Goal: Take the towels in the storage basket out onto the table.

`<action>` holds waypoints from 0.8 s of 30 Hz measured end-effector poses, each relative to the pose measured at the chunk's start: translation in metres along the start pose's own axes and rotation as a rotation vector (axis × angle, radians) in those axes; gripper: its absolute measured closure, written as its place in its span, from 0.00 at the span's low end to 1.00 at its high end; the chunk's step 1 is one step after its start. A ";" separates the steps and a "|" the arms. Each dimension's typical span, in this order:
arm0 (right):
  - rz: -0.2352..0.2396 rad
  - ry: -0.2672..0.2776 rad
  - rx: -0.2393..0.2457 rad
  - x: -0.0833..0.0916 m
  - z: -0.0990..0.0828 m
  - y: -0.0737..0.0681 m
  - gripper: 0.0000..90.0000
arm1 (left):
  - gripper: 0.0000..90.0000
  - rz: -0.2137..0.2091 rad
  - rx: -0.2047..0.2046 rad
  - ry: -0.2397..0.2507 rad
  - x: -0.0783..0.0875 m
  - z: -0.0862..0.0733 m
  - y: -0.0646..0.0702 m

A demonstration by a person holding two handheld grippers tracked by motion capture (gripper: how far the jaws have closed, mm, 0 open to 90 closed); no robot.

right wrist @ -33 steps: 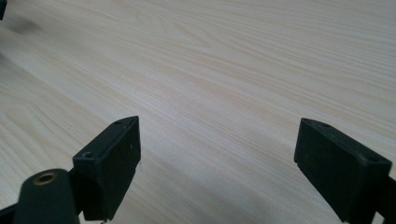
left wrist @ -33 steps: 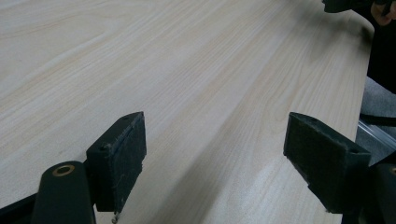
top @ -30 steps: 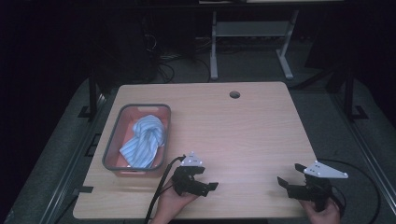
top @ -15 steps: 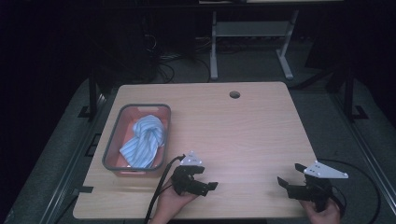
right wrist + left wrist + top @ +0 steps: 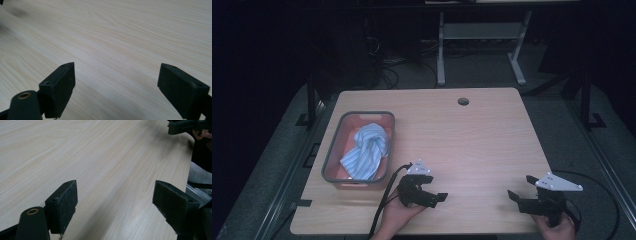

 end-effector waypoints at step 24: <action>-0.007 -0.007 -0.003 -0.002 -0.001 -0.002 0.16 | 0.18 -0.002 -0.055 -0.069 0.012 0.048 -0.002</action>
Point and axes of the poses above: each handheld gripper's, and its own axes: x roughly backward along the jaws, z roughly out of its top, y roughly to its right, the point moved 10 cm from there along -x, roughly forward along the jaws, and after that the axes turned 7 degrees about x, right-handed, at the moved point
